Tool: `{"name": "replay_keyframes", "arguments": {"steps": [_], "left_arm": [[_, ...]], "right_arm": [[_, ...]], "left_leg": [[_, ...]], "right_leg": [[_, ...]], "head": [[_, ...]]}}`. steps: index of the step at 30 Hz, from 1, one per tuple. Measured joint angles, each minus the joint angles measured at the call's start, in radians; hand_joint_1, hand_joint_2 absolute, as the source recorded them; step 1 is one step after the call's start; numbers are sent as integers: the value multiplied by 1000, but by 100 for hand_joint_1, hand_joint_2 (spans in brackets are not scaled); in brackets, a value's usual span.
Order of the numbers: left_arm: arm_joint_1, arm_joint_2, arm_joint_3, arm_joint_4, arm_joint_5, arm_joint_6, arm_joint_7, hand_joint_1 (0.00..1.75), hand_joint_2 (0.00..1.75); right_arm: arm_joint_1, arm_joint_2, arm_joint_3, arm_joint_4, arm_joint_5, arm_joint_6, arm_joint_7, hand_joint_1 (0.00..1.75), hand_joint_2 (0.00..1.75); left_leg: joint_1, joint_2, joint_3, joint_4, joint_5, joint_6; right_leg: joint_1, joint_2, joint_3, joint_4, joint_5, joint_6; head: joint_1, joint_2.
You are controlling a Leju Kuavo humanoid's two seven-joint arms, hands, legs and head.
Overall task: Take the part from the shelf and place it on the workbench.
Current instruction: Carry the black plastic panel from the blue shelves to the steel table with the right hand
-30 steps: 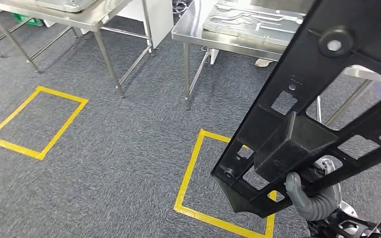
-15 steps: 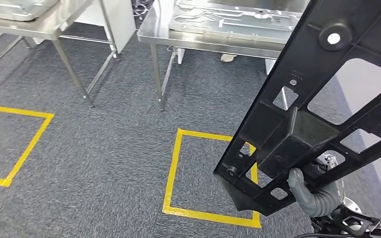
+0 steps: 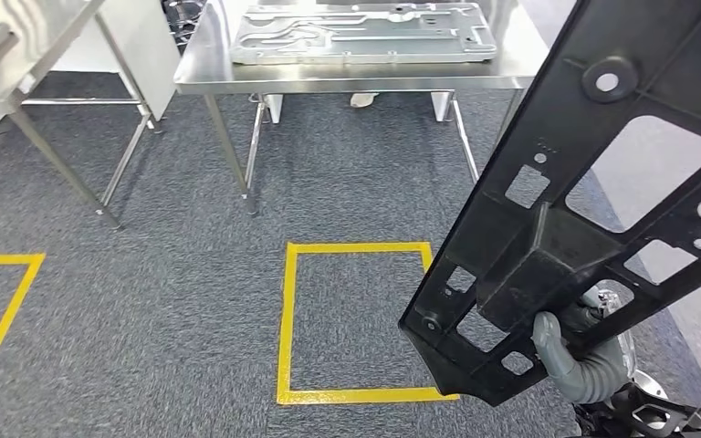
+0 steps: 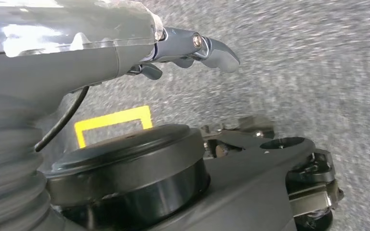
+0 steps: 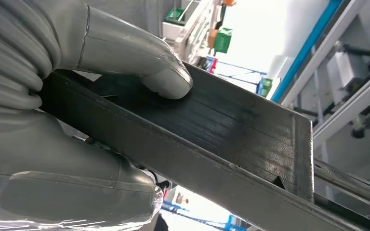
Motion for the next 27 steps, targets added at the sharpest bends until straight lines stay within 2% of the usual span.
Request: {"name": "replay_keyframes", "arguments": {"steps": [1, 2, 4, 5, 6, 8, 9, 10, 11, 12, 13, 14, 15, 16, 17, 18, 19, 20, 22, 24, 25, 26, 27], "left_arm": [[-1, 0, 0, 0, -1, 0, -6, 0, 175], [0, 0, 0, 0, -2, 1, -12, 0, 175], [4, 1, 0, 0, -2, 3, -21, 0, 175], [4, 2, 0, 0, -2, 6, -24, 0, 175], [4, 2, 0, 0, -2, 10, -26, 0, 175], [2, 1, 0, 0, -2, 17, -27, 0, 175], [2, 1, 0, 0, -2, 19, -27, 0, 175], [2, 0, 0, 0, -1, 20, -28, 0, 175], [2, -1, 0, 0, 0, 21, -30, 0, 175], [3, -1, 0, 0, 0, 22, -34, 0, 175], [5, -1, 0, 0, 1, 22, -38, 0, 175], [8, -1, 0, 0, 1, 23, -42, 0, 175], [10, 0, 0, 0, 0, 24, -45, 0, 175], [12, 0, 0, 0, 0, 26, -46, 0, 175], [13, 0, 0, 0, -1, 27, -46, 0, 175], [13, 0, 0, 0, 0, 27, -45, 0, 175], [13, 0, 0, 0, 0, 28, -43, 0, 175], [12, 0, 0, 0, 1, 28, -41, 0, 175], [11, 1, 0, 0, 1, 28, -38, 0, 175], [9, 2, 0, 0, 1, 28, -37, 0, 175], [8, 3, 0, 0, 1, 28, -36, 0, 175], [6, 3, 0, 0, 0, 27, -36, 0, 175], [7, 3, 0, 0, 0, 27, -36, 0, 175]], "right_arm": [[-1, 0, 0, 3, 0, 2, 3, 175, 175], [-3, 0, 0, 4, 0, 2, 5, 175, 175], [-8, 0, 1, 7, -2, 1, 9, 175, 175], [-11, 0, 1, 9, -3, 0, 9, 175, 175], [-13, 0, 2, 10, -5, -2, 9, 175, 175], [-16, 0, 3, 12, -6, -5, 9, 175, 175], [-18, 0, 3, 13, -7, -7, 9, 175, 175], [-21, 0, 3, 14, -7, -9, 9, 175, 175], [-26, 0, 3, 15, -7, -11, 10, 175, 175], [-31, 0, 4, 18, -7, -12, 11, 175, 175], [-35, 0, 5, 20, -8, -14, 12, 175, 175], [-37, 0, 6, 23, -8, -14, 13, 175, 175], [-37, 0, 7, 27, -8, -15, 14, 175, 175], [-37, 0, 8, 30, -9, -15, 15, 175, 175], [-37, 0, 8, 33, -9, -16, 15, 175, 175], [-37, 0, 9, 35, -10, -16, 15, 175, 175], [-38, 0, 9, 37, -11, -16, 14, 175, 175], [-39, 0, 10, 39, -12, -17, 14, 175, 175], [-40, 0, 11, 43, -13, -17, 13, 175, 175], [-39, 0, 11, 46, -16, -17, 12, 175, 175], [-40, 0, 11, 47, -18, -17, 11, 175, 175], [-41, 0, 11, 47, -20, -17, 11, 175, 175], [-41, 1, 11, 47, -21, -17, 10, 175, 175]], "left_leg": [[0, -2, 7, -22, 26, 2], [0, -9, 31, -80, 66, 6], [0, -44, 86, -219, 129, 19], [0, -59, 101, -262, 141, 25], [-2, -67, 106, -282, 142, 31], [-3, -61, 106, -290, 146, 42], [-1, -56, 109, -296, 151, 48], [1, -50, 112, -301, 156, 55], [4, -44, 114, -307, 160, 60], [4, -39, 114, -309, 158, 63], [4, -34, 113, -309, 153, 64], [4, -29, 114, -309, 147, 64], [4, -25, 118, -309, 139, 63], [4, -20, 124, -309, 135, 61], [5, -15, 134, -309, 128, 57], [6, -11, 145, -309, 122, 52], [5, -7, 154, -308, 114, 45], [3, -4, 161, -308, 107, 39], [0, 0, 168, -309, 96, 27], [2, 3, 179, -308, 87, 16], [3, 3, 176, -291, 77, 11], [5, 2, 160, -252, 61, 7], [6, 1, 126, -189, 41, 5]], "right_leg": [[1, 15, 1, 1, 0, 0], [2, 29, 2, 2, 0, 0], [4, 51, 1, 6, 0, 3], [3, 60, -2, 7, 1, 8], [1, 67, -6, 7, 2, 14], [-3, 77, -11, 5, 6, 29], [-2, 67, -13, 9, 3, 33], [-1, 48, -22, 27, -11, 37], [-1, 23, -41, 69, -36, 40], [-2, -3, -71, 131, -69, 43], [-4, -18, -107, 204, -100, 47], [-7, -24, -139, 265, -118, 53], [-10, -27, -156, 297, -118, 57], [-12, -29, -150, 285, -97, 60], [-15, -32, -123, 233, -62, 62], [-17, -38, -84, 156, -25, 63], [-16, -44, -45, 85, -3, 62], [-14, -48, -19, 35, 5, 58], [-7, -49, -4, 11, -9, 44], [-8, -43, 2, 10, -17, 29], [-9, -42, 11, 8, -23, 21], [-10, -42, 21, 4, -30, 14], [-9, -43, 32, 2, -37, 8]], "head": [[0, 0], [0, 0], [0, 0], [0, 0], [0, 0], [0, 0], [0, 0], [0, 0], [0, 0], [0, 0], [0, 0], [0, 0], [0, 0], [0, 0], [0, 0], [0, 0], [0, 0], [0, 0], [0, 0], [0, 0], [0, 0], [0, 0], [0, 0]]}}
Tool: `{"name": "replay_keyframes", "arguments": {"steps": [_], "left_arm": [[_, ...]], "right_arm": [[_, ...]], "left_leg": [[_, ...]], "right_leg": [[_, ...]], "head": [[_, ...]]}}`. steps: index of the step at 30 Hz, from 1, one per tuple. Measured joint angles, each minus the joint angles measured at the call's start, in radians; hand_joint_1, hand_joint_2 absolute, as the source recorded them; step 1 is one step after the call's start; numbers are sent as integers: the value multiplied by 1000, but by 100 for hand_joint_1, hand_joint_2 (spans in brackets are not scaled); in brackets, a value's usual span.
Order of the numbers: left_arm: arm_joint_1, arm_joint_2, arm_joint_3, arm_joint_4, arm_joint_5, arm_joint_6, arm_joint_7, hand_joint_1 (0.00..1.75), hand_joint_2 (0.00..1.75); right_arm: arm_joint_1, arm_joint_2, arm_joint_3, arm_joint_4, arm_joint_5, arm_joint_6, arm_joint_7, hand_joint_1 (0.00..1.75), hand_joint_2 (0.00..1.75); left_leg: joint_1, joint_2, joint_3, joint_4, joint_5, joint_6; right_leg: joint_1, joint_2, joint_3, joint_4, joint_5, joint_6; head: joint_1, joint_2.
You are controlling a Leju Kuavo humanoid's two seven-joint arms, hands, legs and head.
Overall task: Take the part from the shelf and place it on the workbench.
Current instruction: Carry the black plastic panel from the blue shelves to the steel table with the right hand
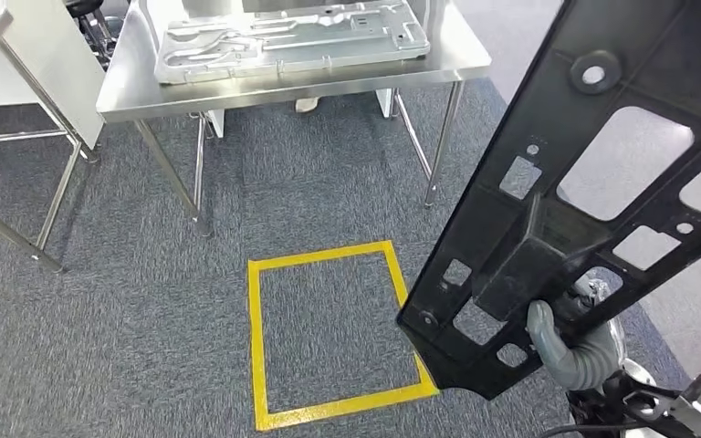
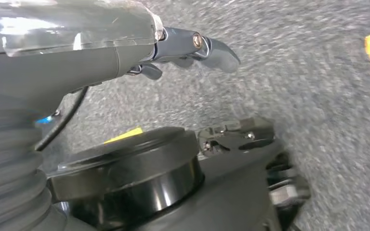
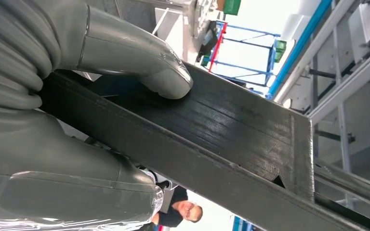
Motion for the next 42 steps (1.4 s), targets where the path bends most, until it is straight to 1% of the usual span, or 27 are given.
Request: {"name": "replay_keyframes", "arguments": {"steps": [2, 3, 4, 5, 7, 8, 9, 11, 14, 15, 17, 18, 19, 20, 22, 23, 24, 26, 29, 30, 32, 33, 34, 35, 38, 40, 42], "left_arm": [[-1, 0, 1, 0, 0, -3, -2, 0, 175], [-3, 0, 1, 0, 1, -4, -3, 0, 175], [-4, 0, 1, 0, 1, -5, -4, 0, 175], [-5, 0, 1, 0, 1, -5, -4, 0, 175], [-3, 1, 1, 0, 1, -6, -3, 0, 175], [-1, 1, 2, 0, 1, -6, -3, 0, 175], [0, 2, 2, 0, 0, -6, -3, 0, 175], [-1, 3, 2, 0, 0, -6, -3, 0, 175], [-3, 4, 2, 0, -2, -6, -4, 0, 175], [-3, 4, 2, 0, -2, -6, -5, 0, 175], [-2, 3, 2, 0, -2, -6, -5, 0, 175], [0, 3, 2, 0, -2, -7, -5, 0, 175], [2, 3, 2, 0, -2, -7, -4, 0, 175], [3, 3, 2, 0, -2, -7, -4, 0, 175], [5, 3, 2, 0, -2, -8, -2, 0, 175], [4, 3, 2, 0, -2, -8, -2, 0, 175], [3, 3, 2, 0, -2, -8, -1, 0, 175], [0, 3, 2, 0, -2, -8, -1, 0, 175], [-2, 4, 2, 0, -1, -8, 1, 0, 175], [-2, 4, 2, 0, -1, -8, 2, 0, 175], [-2, 4, 2, 0, 0, -10, 0, 0, 175], [-2, 4, 2, 0, 0, -12, -2, 0, 175], [-3, 4, 2, 0, 0, -13, -3, 0, 175], [-4, 4, 2, 0, -1, -14, -5, 0, 175], [0, 6, 2, 0, -1, -14, -5, 0, 175], [2, 8, 3, 0, -1, -14, -4, 0, 175], [3, 9, 3, 0, -2, -14, -4, 0, 175]], "right_arm": [[0, 0, 1, 2, -1, 0, -1, 175, 175], [0, 1, 2, 4, -1, 0, -1, 175, 175], [1, 2, 2, 5, -1, -1, -1, 175, 175], [1, 3, 2, 5, -1, -1, -1, 175, 175], [1, 6, 3, 7, -1, -1, -1, 175, 175], [0, 8, 3, 8, 0, -1, -1, 175, 175], [0, 9, 3, 9, 0, -1, -2, 175, 175], [0, 11, 4, 10, 1, -1, -3, 175, 175], [-1, 11, 3, 9, 1, -2, -7, 175, 175], [-1, 11, 3, 8, 1, -2, -9, 175, 175], [3, 12, 3, 8, 2, -3, -13, 175, 175], [5, 12, 3, 9, 3, -3, -13, 175, 175], [8, 12, 3, 9, 4, -3, -13, 175, 175], [9, 12, 3, 9, 5, -2, -13, 175, 175], [10, 13, 3, 9, 6, 0, -14, 175, 175], [11, 13, 3, 10, 7, 1, -15, 175, 175], [11, 13, 3, 10, 7, 1, -15, 175, 175], [12, 13, 2, 10, 8, 1, -16, 175, 175], [11, 14, 2, 9, 8, 2, -16, 175, 175], [9, 14, 2, 9, 8, 2, -16, 175, 175], [6, 16, 1, 10, 7, 3, -15, 175, 175], [6, 16, 1, 10, 7, 3, -14, 175, 175], [8, 17, 1, 10, 7, 3, -14, 175, 175], [10, 17, 1, 10, 6, 4, -15, 175, 175], [19, 18, -1, 10, 3, 4, -20, 175, 175], [23, 18, -2, 10, 1, 4, -22, 175, 175], [26, 18, -4, 12, 0, 4, -23, 175, 175]], "left_leg": [[0, -1, -101, 152, -37, -2], [0, -1, -144, 199, -32, -1], [-1, -1, -169, 208, -3, 0], [-1, -1, -175, 175, 48, 4], [-5, -3, -155, 66, 154, 16], [-9, -4, -142, 25, 181, 23], [-14, -4, -132, 4, 183, 30], [-20, -3, -112, -20, 159, 41], [-10, -3, -67, -77, 133, 53], [-6, -3, -54, -89, 129, 55], [-6, -4, -36, -97, 117, 58], [-6, -4, -27, -97, 109, 57], [-5, -5, -15, -97, 99, 56], [-5, -6, 0, -97, 89, 53], [-4, -7, 28, -98, 68, 46], [-5, -7, 38, -97, 58, 40], [-6, -7, 41, -98, 52, 35], [-9, -5, 43, -101, 44, 23], [-7, -3, 40, -73, 21, 9], [-6, -3, 18, -22, -2, 6], [-6, -3, -67, 126, -53, 3], [-6, -3, -108, 186, -64, 3], [-6, -3, -135, 213, -54, 5], [-8, -4, -141, 198, -23, 9], [-18, -4, -88, 20, 107, 40], [-26, -3, -62, -52, 121, 55], [-27, -6, -45, -80, 112, 59]], "right_leg": [[4, 1, 19, -1, -19, -6], [5, 3, 32, -1, -30, -7], [7, 5, 47, -1, -42, -7], [8, 8, 66, -1, -55, -6], [10, 14, 101, -3, -83, -1], [10, 17, 113, -4, -93, 4], [9, 20, 120, -7, -100, 11], [6, 20, 128, -17, -106, 26], [4, 12, 123, 11, -128, 38], [3, 10, 93, 63, -144, 42], [2, 10, -7, 204, -174, 49], [0, 10, -54, 254, -172, 52], [-1, 9, -86, 269, -148, 55], [-2, 9, -99, 244, -101, 56], [-2, 7, -79, 129, 3, 54], [1, 6, -64, 77, 32, 51], [4, 5, -54, 47, 40, 45], [10, 7, -49, 31, 25, 30], [4, 10, -35, 20, 14, 8], [3, 10, -27, 16, 10, 1], [7, 8, -16, 15, -2, -7], [9, 8, -9, 15, -8, -9], [12, 9, -1, 15, -14, -10], [15, 10, 10, 15, -21, -10], [22, 14, 45, 13, -45, -8], [20, 16, 54, 11, -52, 2], [17, 16, 58, 16, -44, 17]], "head": [[0, 0], [0, 0], [0, 0], [0, 0], [0, 0], [0, 0], [0, 0], [0, 0], [0, 0], [0, 0], [0, 0], [0, 0], [0, 0], [0, 0], [0, 0], [0, 0], [0, 0], [0, 0], [0, 0], [0, 0], [0, 0], [0, 0], [0, 0], [0, 0], [0, 0], [0, 0], [0, 0]]}}
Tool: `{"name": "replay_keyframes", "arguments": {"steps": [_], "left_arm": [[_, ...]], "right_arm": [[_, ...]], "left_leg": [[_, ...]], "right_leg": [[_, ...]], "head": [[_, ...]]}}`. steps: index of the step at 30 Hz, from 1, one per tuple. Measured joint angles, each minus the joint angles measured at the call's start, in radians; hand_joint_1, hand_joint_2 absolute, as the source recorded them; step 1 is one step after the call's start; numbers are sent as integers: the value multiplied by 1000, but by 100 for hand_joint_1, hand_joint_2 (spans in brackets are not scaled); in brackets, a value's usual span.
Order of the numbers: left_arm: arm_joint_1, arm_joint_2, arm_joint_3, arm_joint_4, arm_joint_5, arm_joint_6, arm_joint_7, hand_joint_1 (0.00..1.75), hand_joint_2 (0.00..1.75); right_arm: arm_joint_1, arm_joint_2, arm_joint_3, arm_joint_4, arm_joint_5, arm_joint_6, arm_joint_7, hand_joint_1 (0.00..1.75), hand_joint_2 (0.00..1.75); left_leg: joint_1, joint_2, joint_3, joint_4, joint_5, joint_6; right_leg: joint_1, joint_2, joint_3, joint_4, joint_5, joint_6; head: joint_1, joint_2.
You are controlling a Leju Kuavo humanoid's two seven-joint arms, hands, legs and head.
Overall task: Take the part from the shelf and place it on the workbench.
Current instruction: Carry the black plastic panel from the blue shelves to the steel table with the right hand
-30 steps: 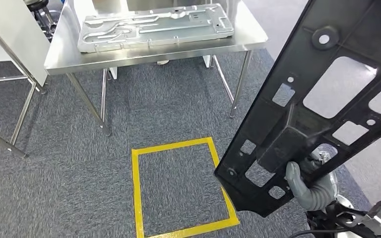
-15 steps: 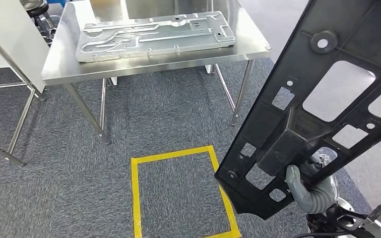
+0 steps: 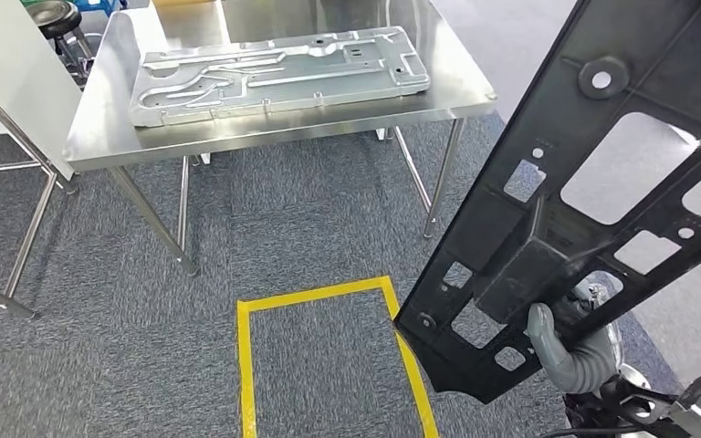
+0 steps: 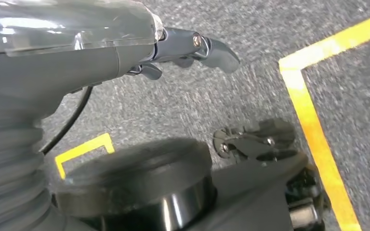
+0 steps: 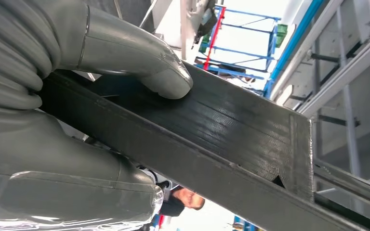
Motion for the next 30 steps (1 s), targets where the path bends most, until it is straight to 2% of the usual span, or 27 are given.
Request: {"name": "replay_keyframes", "arguments": {"steps": [2, 3, 6, 7, 8, 9, 10, 11, 12, 13, 16, 17, 18, 19, 21, 22, 23, 24, 25, 26, 27, 28, 29, 30], "left_arm": [[2, 0, 0, 0, 0, 0, 0, 0, 175], [1, 0, 0, 0, 0, 0, -1, 0, 175], [0, 0, 0, 0, 0, 0, -1, 0, 175], [2, -1, 0, 0, 0, 0, -1, 0, 175], [4, -1, 0, 0, 0, 0, 0, 0, 175], [5, -1, 0, 0, 0, 0, 0, 0, 175], [6, -1, 0, 0, 0, 0, 0, 0, 175], [6, -1, 0, 0, 0, 0, 0, 0, 175], [5, -1, 0, 0, 0, 0, 0, 0, 175], [4, 0, 0, 0, 0, 0, -1, 0, 175], [1, 0, 0, 0, 0, 0, -4, 0, 175], [0, 0, 0, 0, 0, 0, -5, 0, 175], [-2, 0, 0, 0, 0, 0, -6, 0, 175], [-3, 0, 0, 0, 0, 0, -6, 0, 175], [-4, 0, 0, 0, 1, -1, -8, 0, 175], [-4, -1, 0, 0, 2, -2, -10, 0, 175], [-5, -1, 0, 0, 2, -3, -12, 0, 175], [-5, -1, 0, 0, 2, -3, -12, 0, 175], [-5, -1, 0, 0, 2, -3, -12, 0, 175], [-3, -1, 0, 0, 1, -3, -11, 0, 175], [-2, 0, 0, 0, 1, -3, -9, 0, 175], [-1, 0, 0, 0, 1, -3, -7, 0, 175], [-1, 1, 0, 0, 0, -3, -6, 0, 175], [-1, 2, 0, 0, -2, -4, -5, 0, 175]], "right_arm": [[0, 0, -1, 2, -1, 1, -1, 175, 175], [-3, 0, -2, 2, -1, 2, -1, 175, 175], [-8, 1, -2, 8, -1, 5, -3, 175, 175], [-8, 1, -2, 11, -1, 6, -3, 175, 175], [-8, 1, -2, 13, -1, 7, -3, 175, 175], [-8, 1, -2, 15, -1, 8, -3, 175, 175], [-8, 1, -2, 16, 0, 9, -4, 175, 175], [-8, 1, -2, 18, 0, 10, -5, 175, 175], [-9, 1, -2, 19, 0, 11, -6, 175, 175], [-9, 1, -2, 20, 0, 12, -8, 175, 175], [-9, 1, -2, 22, 1, 14, -9, 175, 175], [-10, 1, -2, 22, 1, 15, -9, 175, 175], [-11, 1, -2, 22, 1, 16, -9, 175, 175], [-11, 1, -2, 22, 1, 16, -9, 175, 175], [-11, 1, -2, 22, 0, 16, -9, 175, 175], [-11, 1, -2, 23, 0, 16, -9, 175, 175], [-10, 1, -2, 23, 0, 16, -10, 175, 175], [-10, 1, -2, 23, 0, 16, -10, 175, 175], [-10, 1, -2, 23, 0, 16, -10, 175, 175], [-11, 1, -2, 23, 0, 17, -11, 175, 175], [-11, 1, -3, 23, 0, 16, -11, 175, 175], [-11, 1, -3, 23, -1, 16, -10, 175, 175], [-10, 1, -4, 22, -2, 15, -9, 175, 175], [-7, 1, -6, 21, -3, 14, -9, 175, 175]], "left_leg": [[6, -3, 23, -21, 2, 5], [9, -4, 35, -28, 1, 6], [12, -4, 53, -32, -12, 6], [13, -5, 61, -32, -19, 4], [16, -5, 71, -32, -28, 0], [19, -6, 84, -32, -37, -4], [22, -6, 96, -32, -48, -10], [25, -7, 110, -30, -58, -16], [25, -7, 118, -29, -69, -24], [24, -7, 123, -31, -78, -32], [24, -5, 134, -20, -84, -51], [25, -5, 126, 7, -82, -55], [27, -5, 103, 51, -87, -58], [28, -5, 66, 112, -100, -60], [27, -5, -27, 237, -153, -61], [27, -5, -61, 269, -175, -60], [26, -5, -82, 271, -181, -56], [24, -5, -85, 239, -160, -50], [21, -5, -77, 183, -116, -40], [16, -7, -66, 125, -59, -29], [9, -9, -59, 78, -21, -19], [4, -12, -53, 49, 5, -11], [0, -14, -50, 35, 16, -5], [-2, -15, -43, 27, 11, -1]], "right_leg": [[-2, -2, -8, 29, -4, 10], [-4, -2, -28, 65, -21, 13], [-12, -3, -146, 231, -83, 30], [-16, -3, -177, 259, -83, 35], [-20, -4, -192, 252, -64, 39], [-23, -5, -189, 212, -27, 43], [-27, -7, -173, 147, 23, 48], [-29, -11, -157, 87, 62, 51], [-29, -15, -144, 43, 85, 48], [-27, -17, -139, 21, 96, 40], [-24, -12, -128, 15, 87, 8], [-25, -10, -120, 14, 82, 0], [-24, -10, -111, 13, 76, -6], [-23, -10, -104, 11, 70, -11], [-18, -9, -89, 11, 54, -18], [-15, -8, -80, 11, 46, -20], [-11, -7, -68, 11, 37, -21], [-8, -6, -55, 11, 28, -21], [-5, -5, -41, 10, 18, -21], [-2, -4, -28, 10, 9, -21], [0, -2, -18, 8, 2, -18], [0, 0, -12, 5, -5, -13], [-1, 3, -6, 8, -6, -7], [-1, 4, -1, 12, -4, 1]], "head": [[0, 0], [0, 0], [0, 0], [0, 0], [0, 0], [0, 0], [0, 0], [0, 0], [0, 0], [0, 0], [0, 0], [0, 0], [0, 0], [0, 0], [0, 0], [0, 0], [0, 0], [0, 0], [0, 0], [1, 0], [0, 0], [0, 0], [0, 0], [0, 0]]}}
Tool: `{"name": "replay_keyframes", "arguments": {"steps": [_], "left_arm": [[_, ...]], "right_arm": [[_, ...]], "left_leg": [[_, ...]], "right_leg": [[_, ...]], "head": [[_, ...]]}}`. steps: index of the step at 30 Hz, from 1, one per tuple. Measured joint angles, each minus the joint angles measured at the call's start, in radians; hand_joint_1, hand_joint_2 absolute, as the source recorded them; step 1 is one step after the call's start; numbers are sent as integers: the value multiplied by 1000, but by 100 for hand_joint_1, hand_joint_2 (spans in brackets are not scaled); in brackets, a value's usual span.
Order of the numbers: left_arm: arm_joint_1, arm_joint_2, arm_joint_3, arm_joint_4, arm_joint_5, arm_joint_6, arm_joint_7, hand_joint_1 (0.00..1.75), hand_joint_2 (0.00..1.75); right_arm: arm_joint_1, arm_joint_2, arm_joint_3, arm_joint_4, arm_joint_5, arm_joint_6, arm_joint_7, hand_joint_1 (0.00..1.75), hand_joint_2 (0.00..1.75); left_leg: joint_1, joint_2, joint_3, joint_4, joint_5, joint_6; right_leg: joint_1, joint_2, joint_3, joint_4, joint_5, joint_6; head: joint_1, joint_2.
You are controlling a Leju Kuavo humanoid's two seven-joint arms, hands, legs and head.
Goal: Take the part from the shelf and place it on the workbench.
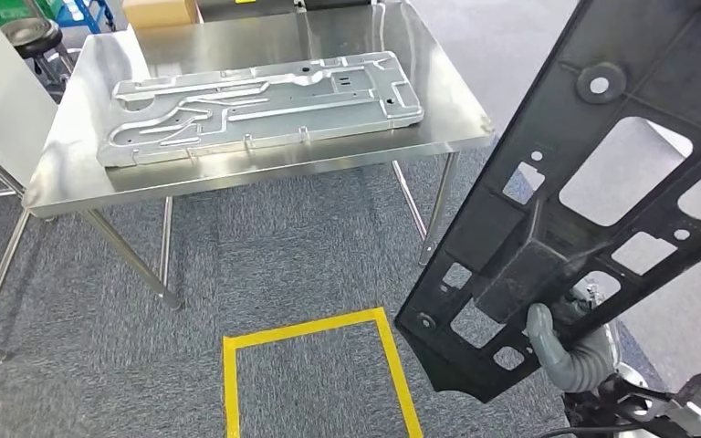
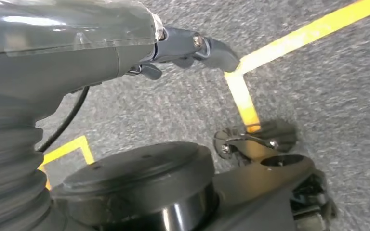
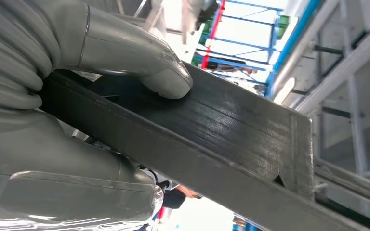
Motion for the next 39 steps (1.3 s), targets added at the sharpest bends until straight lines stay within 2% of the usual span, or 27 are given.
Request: {"name": "replay_keyframes", "arguments": {"steps": [2, 3, 4, 6, 7, 8, 9, 11, 12, 13, 15, 17, 19, 22, 23, 24, 25, 26, 27, 28, 29, 32, 34, 35, 37, 38, 39], "left_arm": [[1, 0, 0, 0, -4, -1, 2, 0, 175], [1, 0, 0, 0, -6, -2, 3, 0, 175], [0, 0, -1, 0, -6, -3, 4, 0, 175], [1, 0, -1, 0, -8, -6, 4, 0, 175], [3, 0, -2, 0, -9, -7, 5, 0, 175], [5, 0, -2, 0, -9, -8, 6, 0, 175], [7, 0, -2, 0, -8, -9, 6, 0, 175], [9, -1, -2, 0, -7, -9, 7, 0, 175], [9, -2, -2, 0, -6, -9, 7, 0, 175], [7, -3, -2, 0, -5, -9, 6, 0, 175], [5, -3, -2, 0, -4, -10, 7, 0, 175], [3, -3, -2, 0, -4, -11, 7, 0, 175], [0, -4, -3, 0, -5, -13, 7, 0, 175], [-4, -6, -4, 0, -8, -16, 2, 0, 175], [-6, -7, -4, 0, -10, -16, 0, 0, 175], [-8, -7, -5, 0, -13, -17, -1, 0, 175], [-9, -8, -5, 0, -16, -17, -1, 0, 175], [-9, -8, -6, 0, -18, -17, 0, 0, 175], [-8, -8, -6, 0, -20, -17, 1, 0, 175], [-7, -8, -6, 0, -23, -18, 2, 0, 175], [-6, -8, -7, 0, -25, -19, 3, 0, 175], [-9, -10, -11, 0, -30, -22, 5, 0, 175], [-10, -11, -15, 0, -33, -24, 5, 0, 175], [-10, -11, -16, 0, -34, -25, 6, 0, 175], [-8, -12, -19, 0, -35, -26, 7, 0, 175], [-6, -12, -21, 0, -36, -27, 7, 0, 175], [-5, -13, -22, 0, -36, -27, 7, 0, 175]], "right_arm": [[7, 0, -6, -8, -2, -2, 0, 175, 175], [10, -1, -10, -13, -3, -3, -1, 175, 175], [14, -1, -13, -17, -4, -4, -2, 175, 175], [26, -1, -17, -23, -4, -6, -2, 175, 175], [32, -1, -19, -24, -3, -6, -2, 175, 175], [38, -1, -20, -24, -3, -7, -2, 175, 175], [42, -1, -22, -24, -2, -7, -3, 175, 175], [44, -1, -24, -24, -1, -6, -5, 175, 175], [44, -2, -24, -23, 1, -5, -6, 175, 175], [43, -3, -25, -22, 4, -4, -6, 175, 175], [38, -10, -25, -20, 12, -2, -1, 175, 175], [17, -27, -25, -16, 20, 0, 14, 175, 175], [-26, -51, -23, -3, 19, 1, 41, 175, 175], [-120, -99, -14, 44, -10, 2, 100, 175, 175], [-160, -119, -9, 68, -26, 3, 124, 175, 175], [-205, -142, -3, 96, -42, 3, 147, 175, 175], [-251, -165, 5, 124, -58, 2, 170, 175, 175], [-298, -186, 13, 151, -71, 0, 190, 175, 175], [-346, -206, 23, 181, -84, -3, 209, 175, 175], [-391, -225, 34, 209, -96, -7, 228, 175, 175], [-437, -244, 46, 238, -108, -12, 246, 175, 175], [-572, -303, 91, 323, -151, -19, 294, 175, 175], [-657, -339, 119, 371, -175, -19, 312, 175, 175], [-691, -353, 131, 393, -183, -18, 318, 175, 175], [-736, -373, 152, 432, -189, -19, 323, 175, 175], [-747, -381, 161, 448, -192, -19, 325, 175, 175], [-753, -390, 169, 461, -196, -21, 326, 175, 175]], "left_leg": [[4, 0, 27, -22, 11, 8], [6, 1, 40, -28, 10, 12], [7, 1, 50, -33, 9, 14], [7, 2, 56, -33, 1, 16], [7, 2, 60, -33, -5, 16], [7, 1, 66, -33, -12, 15], [7, 1, 76, -32, -20, 13], [8, 0, 99, -33, -39, 7], [8, 0, 109, -32, -48, 3], [8, 0, 114, -32, -55, -3], [6, 0, 121, -30, -62, -15], [6, 1, 124, -18, -68, -26], [9, 3, 88, 54, -92, -35], [17, 4, -34, 236, -154, -47], [19, 4, -63, 262, -156, -49], [20, 4, -75, 251, -137, -48], [20, 5, -71, 207, -97, -46], [21, 6, -57, 139, -41, -42], [18, 7, -44, 78, -1, -38], [15, 9, -35, 34, 26, -34], [12, 11, -31, 10, 39, -29], [7, 8, -25, -3, 45, -11], [10, 5, -8, -20, 44, 1], [11, 5, 1, -25, 41, 5], [10, 3, 15, -27, 29, 12], [10, 0, 23, -27, 21, 13], [9, -3, 33, -27, 13, 14]], "right_leg": [[-2, -3, 4, 26, 0, 11], [-3, -4, -6, 52, -11, 16], [-5, -5, -30, 94, -33, 20], [-6, -6, -107, 204, -85, 29], [-7, -6, -143, 244, -100, 33], [-7, -6, -166, 256, -97, 35], [-8, -6, -173, 233, -73, 37], [-11, -7, -145, 112, 24, 37], [-10, -8, -130, 55, 57, 33], [-7, -9, -121, 19, 78, 26], [-2, -10, -119, 2, 77, 9], [-5, -7, -109, -2, 77, -6], [-9, -6, -93, -8, 71, -16], [-9, -6, -76, -10, 56, -20], [-9, -6, -70, -9, 51, -19], [-9, -5, -62, -9, 44, -18], [-9, -5, -52, -9, 38, -15], [-9, -5, -41, -10, 30, -12], [-9, -5, -32, -9, 23, -8], [-9, -5, -27, -9, 18, -2], [-8, -5, -26, -10, 13, 5], [-12, -8, -23, -14, 4, 27], [-14, -10, -41, 31, -16, 36], [-15, -11, -73, 87, -35, 39], [-14, -11, -167, 225, -67, 45], [-14, -11, -207, 267, -63, 46], [-14, -11, -228, 272, -39, 46]], "head": [[0, 0], [0, 0], [0, 0], [0, 0], [0, 0], [0, 0], [0, 0], [0, 0], [0, 0], [0, 0], [0, 0], [1, 0], [0, 0], [0, 0], [0, 0], [0, 0], [0, 0], [0, 0], [0, 0], [0, 0], [0, 0], [0, 0], [0, 0], [0, 0], [0, 0], [0, 0], [0, 0]]}}
